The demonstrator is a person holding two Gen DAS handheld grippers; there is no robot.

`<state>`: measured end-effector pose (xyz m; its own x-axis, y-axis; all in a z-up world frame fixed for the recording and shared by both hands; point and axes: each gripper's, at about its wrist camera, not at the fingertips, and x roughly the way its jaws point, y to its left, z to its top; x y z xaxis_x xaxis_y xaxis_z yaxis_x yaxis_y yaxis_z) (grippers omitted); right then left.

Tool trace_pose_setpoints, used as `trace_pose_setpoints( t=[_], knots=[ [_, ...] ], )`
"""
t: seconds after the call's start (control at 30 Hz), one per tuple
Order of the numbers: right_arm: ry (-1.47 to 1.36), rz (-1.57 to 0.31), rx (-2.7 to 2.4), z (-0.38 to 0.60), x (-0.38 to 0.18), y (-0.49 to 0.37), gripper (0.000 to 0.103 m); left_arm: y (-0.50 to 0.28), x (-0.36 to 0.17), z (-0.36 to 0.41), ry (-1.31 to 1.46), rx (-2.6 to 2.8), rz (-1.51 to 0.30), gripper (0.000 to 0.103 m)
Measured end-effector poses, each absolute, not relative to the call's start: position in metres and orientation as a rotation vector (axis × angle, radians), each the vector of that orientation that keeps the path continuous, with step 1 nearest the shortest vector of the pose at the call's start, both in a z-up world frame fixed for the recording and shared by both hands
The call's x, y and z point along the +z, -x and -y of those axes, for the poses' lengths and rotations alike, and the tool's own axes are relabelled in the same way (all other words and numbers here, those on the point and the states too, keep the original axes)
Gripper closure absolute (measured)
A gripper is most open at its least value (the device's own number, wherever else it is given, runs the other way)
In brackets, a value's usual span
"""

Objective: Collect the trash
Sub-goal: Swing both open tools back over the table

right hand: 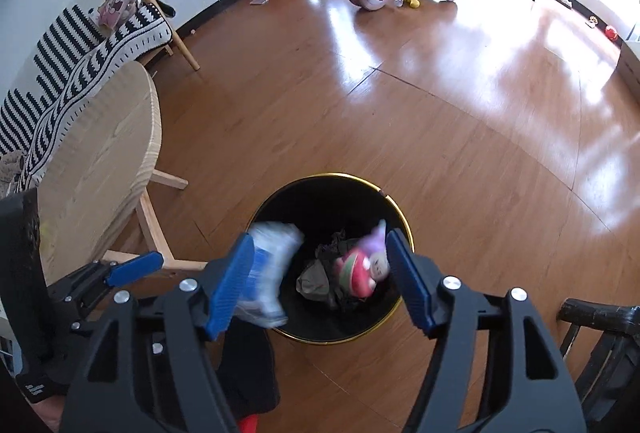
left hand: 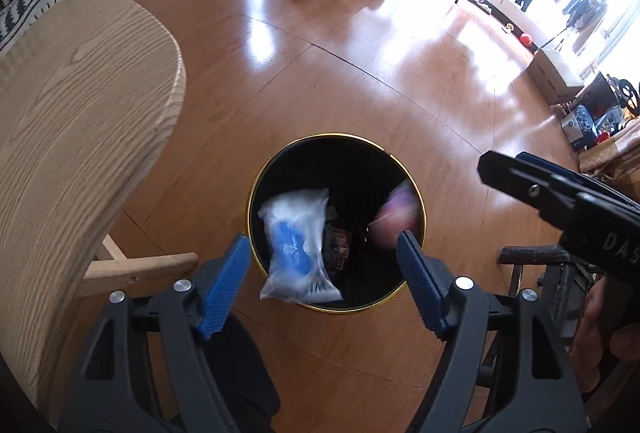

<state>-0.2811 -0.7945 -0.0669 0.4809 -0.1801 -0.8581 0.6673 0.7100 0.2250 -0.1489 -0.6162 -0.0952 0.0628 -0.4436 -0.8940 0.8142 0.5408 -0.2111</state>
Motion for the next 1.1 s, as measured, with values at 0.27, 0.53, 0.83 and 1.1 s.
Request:
trace_pose_setpoints(
  t=[0.27,0.53,0.83,1.1],
  knots=[
    [-0.529,-0.849,-0.521,0.764,-0.013,0.249,0.025,0.117,-0.03,0.572,-0.258,-0.983,-1.1,0.017],
    [-0.406,-0.768,-0.295,0.649,0.051,0.131,0.016,0.005,0.047,0.388,-0.087,-0.665,-0.975,0.014],
    [-0.248,-0.825,0.082,0.42,0.057,-0.018,0.016,-0.047,0.064,0.154,-0.034,-0.366,-0.886,0.013],
    [-0.16,-0.86,0.26,0.27,0.046,-0.085,0.015,-0.055,0.041,0.003,-0.072,-0.234,-0.883,0.013]
  ],
)
